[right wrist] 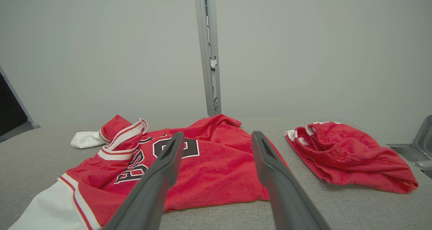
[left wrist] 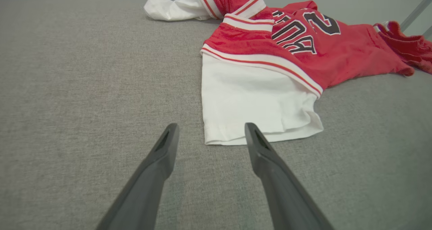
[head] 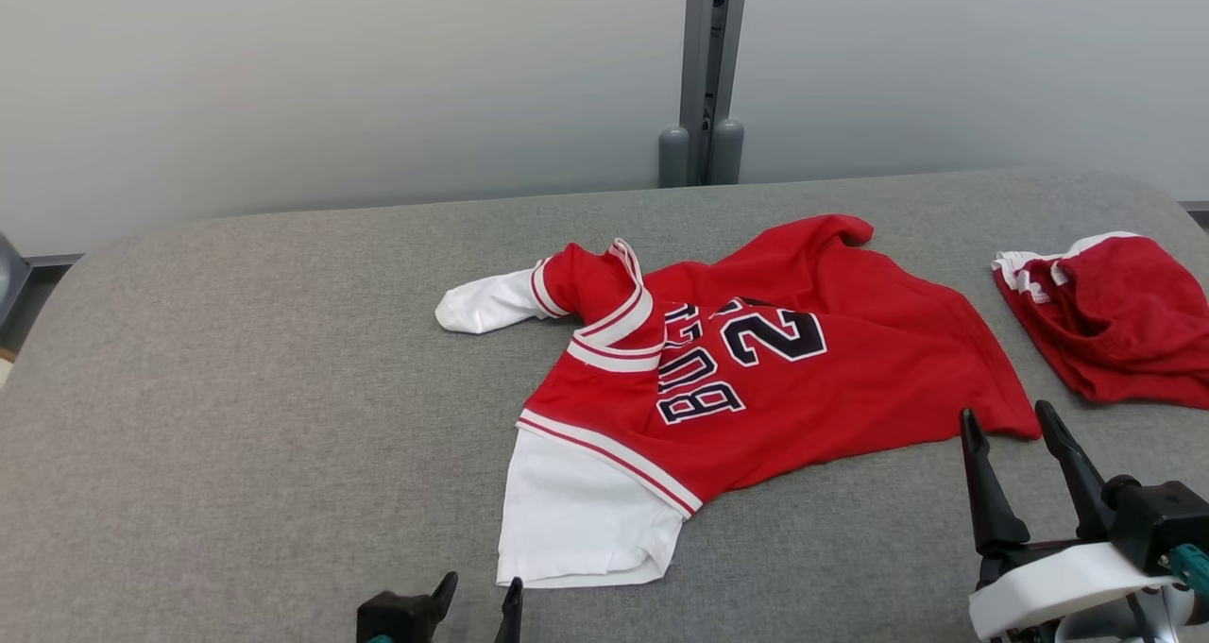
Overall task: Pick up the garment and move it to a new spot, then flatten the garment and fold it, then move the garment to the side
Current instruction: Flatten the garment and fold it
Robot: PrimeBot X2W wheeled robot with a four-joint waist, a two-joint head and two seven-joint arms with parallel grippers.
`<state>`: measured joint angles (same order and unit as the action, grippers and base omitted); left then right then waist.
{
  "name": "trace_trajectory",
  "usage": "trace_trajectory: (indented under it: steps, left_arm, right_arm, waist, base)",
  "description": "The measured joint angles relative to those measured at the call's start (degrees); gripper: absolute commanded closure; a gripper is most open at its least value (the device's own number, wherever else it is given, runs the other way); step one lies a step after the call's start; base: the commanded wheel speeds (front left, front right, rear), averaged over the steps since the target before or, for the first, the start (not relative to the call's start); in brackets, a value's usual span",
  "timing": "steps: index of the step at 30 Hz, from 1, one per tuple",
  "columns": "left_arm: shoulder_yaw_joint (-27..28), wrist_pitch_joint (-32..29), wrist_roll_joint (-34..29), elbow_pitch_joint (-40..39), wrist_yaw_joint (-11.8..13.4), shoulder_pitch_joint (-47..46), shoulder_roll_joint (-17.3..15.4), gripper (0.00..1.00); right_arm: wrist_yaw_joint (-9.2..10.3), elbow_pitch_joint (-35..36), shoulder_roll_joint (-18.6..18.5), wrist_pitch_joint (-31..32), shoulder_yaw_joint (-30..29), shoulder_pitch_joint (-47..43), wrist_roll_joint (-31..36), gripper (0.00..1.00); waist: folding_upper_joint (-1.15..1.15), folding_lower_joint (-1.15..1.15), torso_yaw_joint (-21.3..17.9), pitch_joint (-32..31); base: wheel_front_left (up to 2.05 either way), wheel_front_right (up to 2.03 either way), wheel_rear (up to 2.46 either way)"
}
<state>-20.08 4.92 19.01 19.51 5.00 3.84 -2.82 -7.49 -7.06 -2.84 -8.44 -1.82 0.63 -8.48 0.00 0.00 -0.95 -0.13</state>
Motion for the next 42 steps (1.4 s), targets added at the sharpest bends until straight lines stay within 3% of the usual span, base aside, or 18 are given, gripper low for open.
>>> trace_trajectory:
  steps: [4,18,19,20,21,24,26,34,42]
  left_arm:
    - [-1.21,-2.41,0.94,2.85,-0.22,-2.33,0.04,0.00]
    - [-3.86,-3.42,4.41,14.19,3.43,-10.01,0.03,0.01]
    - [-4.09,-3.47,4.74,14.70,3.70,-10.39,0.02,0.15]
    - [-4.35,-3.59,5.04,15.22,3.92,-10.73,0.03,0.45]
    - [-4.61,-3.70,5.39,15.70,4.10,-11.12,0.02,0.55]
    - [-5.27,-3.56,6.43,16.79,4.14,-12.03,-0.09,0.66]
    - [-5.88,-3.34,7.15,17.44,4.19,-12.63,-0.02,1.00]
    - [-7.02,1.63,10.22,16.17,3.70,-13.46,0.04,1.00]
    - [-3.79,6.75,11.29,7.60,5.13,-12.23,-1.96,1.00]
  right_arm:
    - [0.00,0.26,0.02,0.18,0.20,0.01,-0.02,0.00]
    - [0.00,0.08,0.02,0.19,0.16,0.93,-0.05,0.00]
    - [0.00,0.09,0.03,0.19,0.11,0.93,-0.07,0.00]
    - [0.00,0.08,0.02,0.19,0.07,0.94,-0.07,0.00]
    - [0.00,0.07,0.02,0.18,0.02,0.97,-0.07,0.00]
    - [0.00,0.09,0.02,0.10,-0.30,1.14,-0.12,0.00]
    - [0.00,0.07,0.02,0.09,-0.49,1.15,-0.12,0.00]
    - [0.00,-2.18,0.04,0.92,-3.22,1.16,-0.22,0.00]
    - [0.00,-8.81,0.04,3.23,-8.71,1.18,-0.04,0.00]
  waist:
    - [0.00,0.00,-0.67,0.30]
    - [0.00,0.00,-4.79,2.57]
    - [0.00,0.00,-5.03,2.65]
    - [0.00,0.00,-5.21,2.74]
    - [0.00,0.00,-5.36,2.83]
    - [0.00,0.00,-5.58,3.10]
    - [0.00,0.00,-5.57,3.17]
    - [0.00,0.00,-4.32,3.26]
    - [0.00,0.00,-1.85,3.55]
  base:
    - [0.00,0.00,0.00]
    - [0.00,0.00,0.00]
    - [0.00,0.00,0.00]
    - [0.00,0.00,0.00]
    - [0.00,0.00,0.00]
    - [0.00,0.00,0.00]
    - [0.00,0.00,0.00]
    - [0.00,0.00,0.00]
    - [0.00,0.00,0.00]
